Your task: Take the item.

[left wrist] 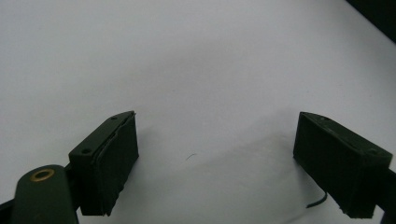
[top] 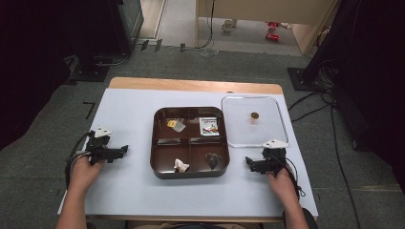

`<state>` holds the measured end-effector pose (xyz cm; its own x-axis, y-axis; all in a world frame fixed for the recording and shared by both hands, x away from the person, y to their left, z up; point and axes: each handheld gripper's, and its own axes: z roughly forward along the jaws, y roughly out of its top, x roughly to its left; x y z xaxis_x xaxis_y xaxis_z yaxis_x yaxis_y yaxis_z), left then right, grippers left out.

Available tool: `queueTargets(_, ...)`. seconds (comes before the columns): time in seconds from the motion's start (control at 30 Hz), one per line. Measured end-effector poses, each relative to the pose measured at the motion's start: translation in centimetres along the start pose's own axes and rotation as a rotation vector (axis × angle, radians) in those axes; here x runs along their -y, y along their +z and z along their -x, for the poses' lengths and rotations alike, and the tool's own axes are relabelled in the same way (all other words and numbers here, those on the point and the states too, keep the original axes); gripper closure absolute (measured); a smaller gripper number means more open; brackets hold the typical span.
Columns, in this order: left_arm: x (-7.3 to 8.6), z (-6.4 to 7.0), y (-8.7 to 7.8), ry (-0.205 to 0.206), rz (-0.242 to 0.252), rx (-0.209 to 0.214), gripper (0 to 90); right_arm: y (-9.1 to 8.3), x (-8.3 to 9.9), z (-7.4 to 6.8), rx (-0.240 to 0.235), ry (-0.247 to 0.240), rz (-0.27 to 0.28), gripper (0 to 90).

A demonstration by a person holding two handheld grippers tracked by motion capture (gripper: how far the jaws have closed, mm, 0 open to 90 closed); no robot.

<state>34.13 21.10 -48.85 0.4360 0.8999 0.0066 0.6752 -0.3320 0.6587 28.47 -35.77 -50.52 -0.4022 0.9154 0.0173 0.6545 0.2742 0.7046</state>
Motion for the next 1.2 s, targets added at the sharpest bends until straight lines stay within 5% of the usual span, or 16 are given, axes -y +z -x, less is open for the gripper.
queueTargets(0.17, -0.4, -0.1, -0.1, -0.002, -0.037, 0.004, 15.0, 0.0, 0.0, 0.0, 0.0, 0.0, 0.0, 0.0)
queueTargets(0.4, -0.4, -0.2, -0.3, -0.009, -0.02, 0.0, 16.6, 0.0, 0.0, 0.0, 0.0, 0.0, 0.0, 0.0)
queueTargets(0.73, -1.4, -0.7, -1.2, -0.127, -0.017, 0.046, 16.5, 0.0, 0.0, 0.0, 0.0, 0.0, 0.0, 0.0)
queueTargets(0.9, -1.7, -0.3, -1.6, -0.092, 0.006, 0.057, 16.5, 0.0, 0.0, 0.0, 0.0, 0.0, 0.0, 0.0)
queueTargets(1.07, -2.3, 0.1, -2.6, -0.074, 0.055, 0.112, 16.5, 0.0, 0.0, 0.0, 0.0, 0.0, 0.0, 0.0)
queueTargets(1.2, -2.7, 0.7, -2.8, -0.047, 0.051, 0.108, 16.5, 0.0, 0.0, 0.0, 0.0, 0.001, 0.0, 0.0)
